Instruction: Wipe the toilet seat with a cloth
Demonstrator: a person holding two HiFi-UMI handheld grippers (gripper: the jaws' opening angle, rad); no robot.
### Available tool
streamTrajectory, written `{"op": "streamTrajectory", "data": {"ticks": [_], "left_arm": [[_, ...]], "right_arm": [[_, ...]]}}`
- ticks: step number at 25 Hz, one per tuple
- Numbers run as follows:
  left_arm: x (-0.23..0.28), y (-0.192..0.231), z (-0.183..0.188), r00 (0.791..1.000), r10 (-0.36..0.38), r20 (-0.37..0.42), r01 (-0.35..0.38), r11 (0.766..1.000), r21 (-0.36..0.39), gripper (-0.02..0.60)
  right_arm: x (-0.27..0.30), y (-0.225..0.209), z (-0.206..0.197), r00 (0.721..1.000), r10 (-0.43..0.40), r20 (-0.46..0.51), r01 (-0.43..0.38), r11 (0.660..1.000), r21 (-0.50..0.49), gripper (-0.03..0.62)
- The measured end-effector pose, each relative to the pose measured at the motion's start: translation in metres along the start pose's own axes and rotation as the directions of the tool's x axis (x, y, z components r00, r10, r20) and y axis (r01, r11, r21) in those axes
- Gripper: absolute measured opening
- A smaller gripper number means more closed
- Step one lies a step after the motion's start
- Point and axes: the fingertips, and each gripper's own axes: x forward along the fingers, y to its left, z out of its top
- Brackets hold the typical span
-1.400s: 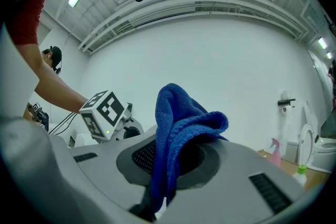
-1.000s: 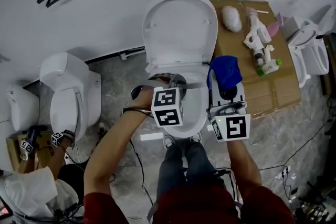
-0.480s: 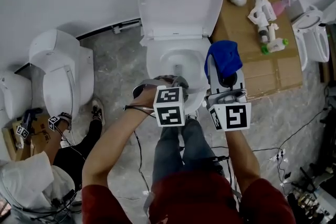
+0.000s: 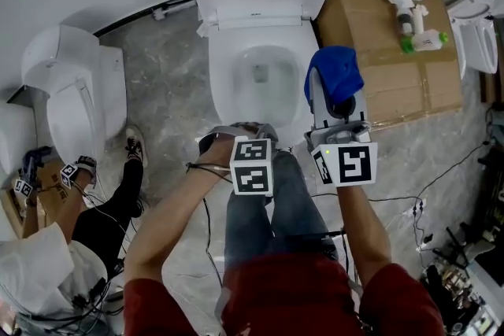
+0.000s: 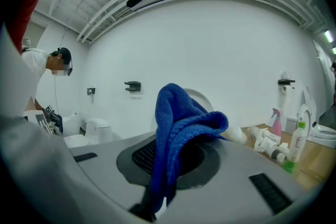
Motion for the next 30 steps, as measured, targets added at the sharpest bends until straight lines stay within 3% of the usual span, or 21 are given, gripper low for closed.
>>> {"op": "streamTrajectory", "data": {"ticks": [8,16,22,30], "left_arm": [[0.084,-0.017,-0.035,0.999,-0.046,0.025,0.047,0.997,-0.061,0.075],[0.169,-0.025,-0.074,0.996,-0.077,-0.041,0.073,0.992,-0.104,0.064],[0.214,-0.018,-0.098,0.994,-0.104,-0.043,0.095,0.980,-0.176,0.038],[0.257,-0.011,-0.122,0.997,-0.026,-0.076,0.011,0.982,-0.191,0.029]], "right_arm": [[0.010,0.005,-0.090,0.996,0.024,-0.085,-0.024,1.000,0.006,0.058],[0.018,0.010,-0.161,0.988,0.050,-0.149,-0.048,0.999,0.020,0.058],[0.029,0.010,-0.204,0.982,0.060,-0.180,-0.057,0.998,0.022,0.058],[0.034,0.015,-0.247,0.974,0.073,-0.217,-0.069,0.997,0.026,0.058]]}}
